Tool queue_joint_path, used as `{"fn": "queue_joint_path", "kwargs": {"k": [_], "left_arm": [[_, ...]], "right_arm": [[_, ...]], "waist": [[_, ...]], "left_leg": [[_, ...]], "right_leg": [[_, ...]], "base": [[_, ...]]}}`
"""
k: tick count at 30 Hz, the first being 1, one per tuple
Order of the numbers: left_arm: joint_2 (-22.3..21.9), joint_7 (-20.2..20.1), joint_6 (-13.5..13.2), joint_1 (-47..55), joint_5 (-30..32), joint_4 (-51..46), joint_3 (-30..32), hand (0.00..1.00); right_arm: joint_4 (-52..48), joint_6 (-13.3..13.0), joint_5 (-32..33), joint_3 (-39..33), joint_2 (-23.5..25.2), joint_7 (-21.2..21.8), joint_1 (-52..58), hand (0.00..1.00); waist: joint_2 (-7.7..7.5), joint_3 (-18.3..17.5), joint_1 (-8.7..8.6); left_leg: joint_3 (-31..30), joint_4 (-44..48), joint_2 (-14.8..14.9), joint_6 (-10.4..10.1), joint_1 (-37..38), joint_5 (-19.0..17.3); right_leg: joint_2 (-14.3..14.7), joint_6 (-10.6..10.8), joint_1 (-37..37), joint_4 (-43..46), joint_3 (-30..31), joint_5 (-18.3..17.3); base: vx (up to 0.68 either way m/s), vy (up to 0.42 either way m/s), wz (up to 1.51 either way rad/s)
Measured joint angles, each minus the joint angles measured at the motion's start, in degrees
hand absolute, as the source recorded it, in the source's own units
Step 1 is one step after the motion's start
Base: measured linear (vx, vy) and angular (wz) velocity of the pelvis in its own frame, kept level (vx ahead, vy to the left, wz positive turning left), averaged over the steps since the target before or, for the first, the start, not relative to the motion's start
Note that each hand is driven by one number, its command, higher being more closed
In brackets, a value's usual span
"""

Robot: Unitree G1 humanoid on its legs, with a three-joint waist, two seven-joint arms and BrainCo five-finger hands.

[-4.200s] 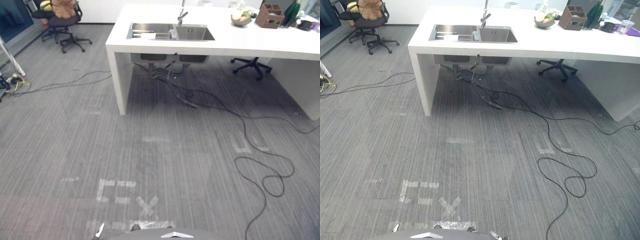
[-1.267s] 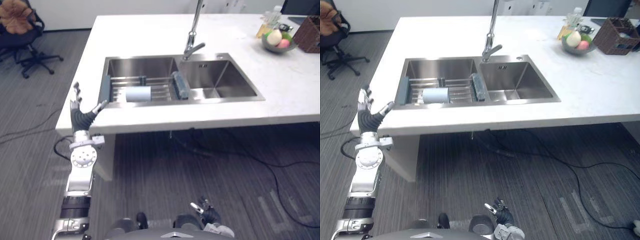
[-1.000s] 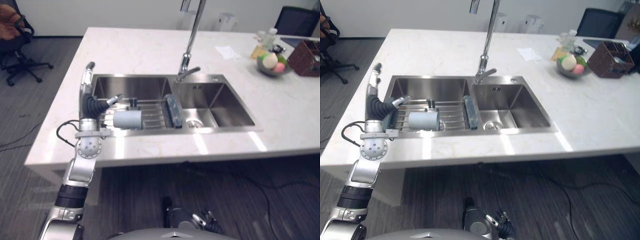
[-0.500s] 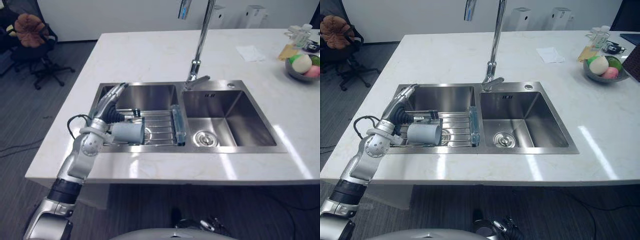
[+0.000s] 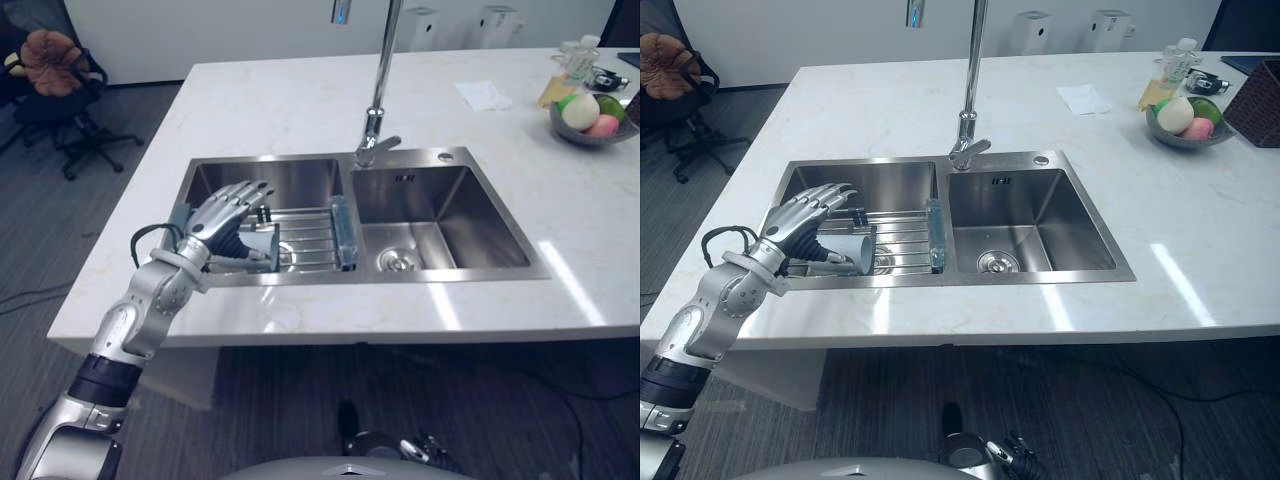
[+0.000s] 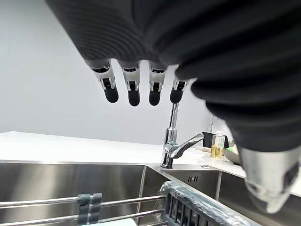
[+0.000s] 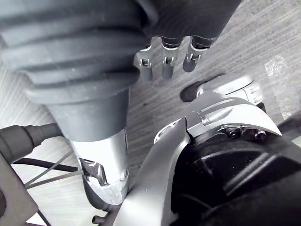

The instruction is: Walk over to the sink, pick up the cup, carry it to the dishwasher, place the cup inside the dishwasher, then close the dishwasher door

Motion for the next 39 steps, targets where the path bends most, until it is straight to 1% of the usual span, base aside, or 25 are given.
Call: {"fn": "queue_joint_path", "kwargs": {"k": [3,7,10,11,12,16,18,22,28,32,33,34,39], "left_arm": [[0.2,1.1,2.1,-1.7,0.7,3.6,-0.5,0.00],[1.0,5.5,4.9,-2.3,0.7,7.3,-0.5,0.00],[1.0,7.4,5.6,-2.6,1.2,9.1,-0.5,0.00],[1.0,7.7,6.0,-2.6,2.3,10.1,-0.5,0.00],[0.9,7.8,6.1,-2.6,3.5,11.5,-0.6,0.00],[0.9,7.8,6.4,-2.6,6.0,15.2,-2.0,0.00],[0.9,7.8,6.5,-2.6,6.3,16.9,-2.1,0.00],[0.8,7.9,6.8,-2.6,6.9,20.2,-2.2,0.00],[0.7,9.1,6.7,-2.5,6.9,21.4,-2.2,0.00],[-0.2,10.1,6.5,-2.4,7.5,22.9,-2.2,0.00],[-0.5,10.1,6.4,-2.3,7.8,22.9,-2.2,0.00],[-1.7,11.2,5.6,-0.9,10.8,24.3,-3.7,0.00],[-1.6,11.1,5.8,-0.7,10.8,23.8,-3.8,0.00]], "right_arm": [[-0.1,0.0,0.0,0.1,-0.1,0.0,-0.1,0.00],[-0.1,0.0,0.0,0.4,-0.1,-0.1,-0.1,0.00],[-0.1,0.0,-0.1,0.4,-0.1,-0.1,-0.1,0.00],[-0.1,0.0,-0.3,0.4,-0.1,-0.1,-0.1,0.00],[-0.2,0.0,-0.4,0.4,-0.1,-0.1,-0.1,0.00],[-0.4,0.0,-0.6,0.4,-0.1,-0.1,-0.1,0.00],[-0.4,-0.1,-0.6,0.4,-0.1,-0.1,-0.1,0.00],[-1.4,0.0,-0.7,0.5,-0.4,0.0,-0.1,0.00],[-1.3,0.0,-0.8,0.7,-0.5,-0.1,-0.1,0.00],[-1.3,0.0,-0.8,0.8,-0.5,-0.1,-0.1,0.00],[-1.3,0.0,-0.8,0.8,-0.5,-0.1,-0.1,0.00],[-1.3,0.0,-0.8,1.1,-0.6,-0.1,-0.1,0.00],[-1.3,-0.1,-0.8,1.1,-0.6,-0.1,-0.1,0.00]], "waist": [[0.20,0.0,-0.28],[0.25,0.0,-0.73],[0.25,0.0,-0.75],[0.30,0.1,-0.78],[0.32,0.1,-1.03],[0.38,0.2,-1.13],[0.47,0.3,-1.14],[1.36,1.0,-1.21],[1.69,1.3,-1.29],[1.71,1.3,-1.26],[1.71,1.3,-1.26],[1.72,1.4,-1.51],[1.74,1.4,-1.50]], "left_leg": [[0.5,-0.1,0.3,0.1,0.3,0.2],[1.8,-1.1,0.1,0.3,2.0,-0.2],[2.6,-1.1,-0.2,0.4,2.3,-0.3],[3.0,-1.1,-0.3,0.5,2.5,-0.5],[3.0,-1.1,-0.4,0.6,2.8,-0.6],[3.3,-1.0,-0.4,0.6,2.9,-1.0],[3.6,-0.9,-0.3,0.5,2.9,-1.1],[4.5,-0.6,0.1,0.3,3.1,-1.6],[4.6,-0.6,0.9,0.0,3.1,-1.7],[4.8,-0.7,0.8,0.0,3.1,-1.7],[4.9,-0.7,0.7,0.0,3.1,-1.7],[6.2,-0.9,0.4,-0.1,3.7,-1.8],[6.2,-0.9,0.4,-0.1,3.7,-1.8]], "right_leg": [[0.3,-0.2,0.2,0.4,0.2,0.3],[0.6,-0.1,0.7,0.4,0.9,0.2],[0.5,0.0,0.7,0.3,1.6,0.2],[0.5,0.1,0.8,0.3,1.8,0.1],[0.5,0.1,1.0,0.1,1.9,0.1],[0.5,0.3,1.0,0.0,2.2,0.0],[0.6,0.4,0.9,0.0,2.4,-0.2],[1.1,0.4,0.8,0.0,3.2,-0.2],[2.0,0.3,0.7,0.0,3.3,-0.6],[2.0,0.3,0.6,0.0,3.4,-0.6],[2.0,0.3,0.5,0.0,3.4,-0.6],[2.0,0.5,0.3,0.0,4.6,-0.4],[2.0,0.6,0.3,0.0,4.6,-0.4]], "base": [[0.11,0.068,-0.04],[0.08,0.088,-0.12],[0.02,0.072,-0.10],[-0.01,0.051,-0.11],[-0.02,0.032,-0.09],[-0.03,0.008,-0.02],[-0.04,-0.001,-0.07],[-0.04,-0.005,-0.12],[0.00,0.000,0.00],[0.00,0.000,0.00],[-0.24,0.009,-0.24],[-0.25,0.006,-0.24],[-0.05,0.000,-0.05]]}}
